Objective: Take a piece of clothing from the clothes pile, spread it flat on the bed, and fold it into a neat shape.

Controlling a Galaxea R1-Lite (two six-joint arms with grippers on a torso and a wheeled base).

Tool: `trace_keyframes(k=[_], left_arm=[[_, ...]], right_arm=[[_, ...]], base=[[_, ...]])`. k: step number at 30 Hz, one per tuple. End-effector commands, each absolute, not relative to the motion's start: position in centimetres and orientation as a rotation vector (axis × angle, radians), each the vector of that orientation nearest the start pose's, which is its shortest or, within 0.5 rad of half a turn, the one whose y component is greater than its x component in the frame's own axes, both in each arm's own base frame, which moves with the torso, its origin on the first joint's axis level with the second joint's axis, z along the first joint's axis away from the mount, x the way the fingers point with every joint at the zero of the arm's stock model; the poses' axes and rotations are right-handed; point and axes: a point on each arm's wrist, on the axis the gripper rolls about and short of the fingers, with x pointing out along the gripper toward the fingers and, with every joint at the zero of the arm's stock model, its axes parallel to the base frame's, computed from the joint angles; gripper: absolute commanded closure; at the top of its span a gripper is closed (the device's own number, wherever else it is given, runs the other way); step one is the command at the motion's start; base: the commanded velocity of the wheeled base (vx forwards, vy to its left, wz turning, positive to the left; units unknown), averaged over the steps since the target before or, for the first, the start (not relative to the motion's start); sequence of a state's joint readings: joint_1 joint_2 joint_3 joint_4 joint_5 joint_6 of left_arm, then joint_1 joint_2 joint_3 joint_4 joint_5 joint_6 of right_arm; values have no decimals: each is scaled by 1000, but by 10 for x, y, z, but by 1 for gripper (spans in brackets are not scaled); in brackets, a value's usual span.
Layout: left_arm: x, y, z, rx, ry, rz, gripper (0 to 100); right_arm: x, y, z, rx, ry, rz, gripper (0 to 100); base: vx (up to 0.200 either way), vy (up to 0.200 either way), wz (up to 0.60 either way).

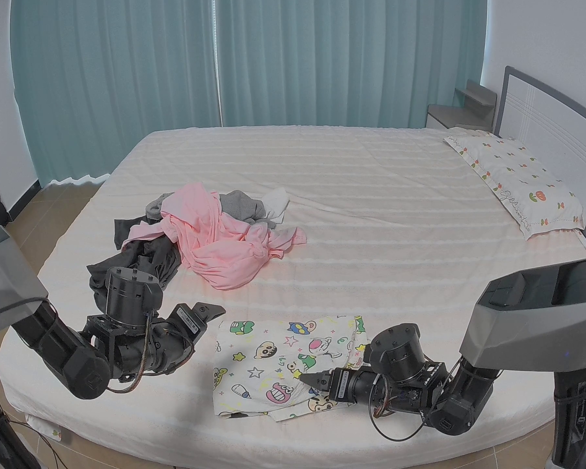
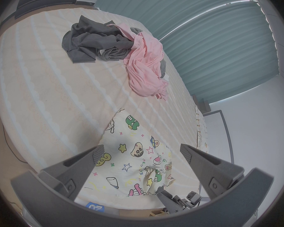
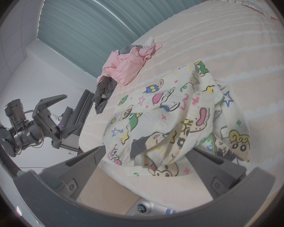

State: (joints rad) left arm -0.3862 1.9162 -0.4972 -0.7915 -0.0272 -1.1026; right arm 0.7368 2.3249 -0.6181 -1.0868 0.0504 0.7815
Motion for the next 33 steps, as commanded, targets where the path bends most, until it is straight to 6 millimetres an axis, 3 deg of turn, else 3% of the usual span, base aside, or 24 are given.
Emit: trace_keyframes(k=[1, 9, 16, 19, 26, 33], left_arm=[[264, -108, 60, -937, 770, -13, 0], [264, -108, 60, -937, 769, -12, 0], [264, -108, 60, -937, 770, -9, 0], [264, -107, 60, -935, 771, -9, 0], [264, -107, 60, -933, 771, -10, 0], [263, -107, 59, -932, 773, -8, 0]], right_arm=[[251, 230, -25, 503, 854, 479, 100], [249, 227, -24, 491, 845, 446, 100], [237, 213, -12, 486, 853, 434, 100], [236, 195, -5, 491, 852, 400, 100], [227, 161, -10, 376, 897, 401, 100], [222, 145, -16, 297, 931, 410, 100]], base=[[0, 0, 0], [0, 0, 0], [0, 0, 0], [0, 0, 0], [0, 0, 0], [0, 0, 0]])
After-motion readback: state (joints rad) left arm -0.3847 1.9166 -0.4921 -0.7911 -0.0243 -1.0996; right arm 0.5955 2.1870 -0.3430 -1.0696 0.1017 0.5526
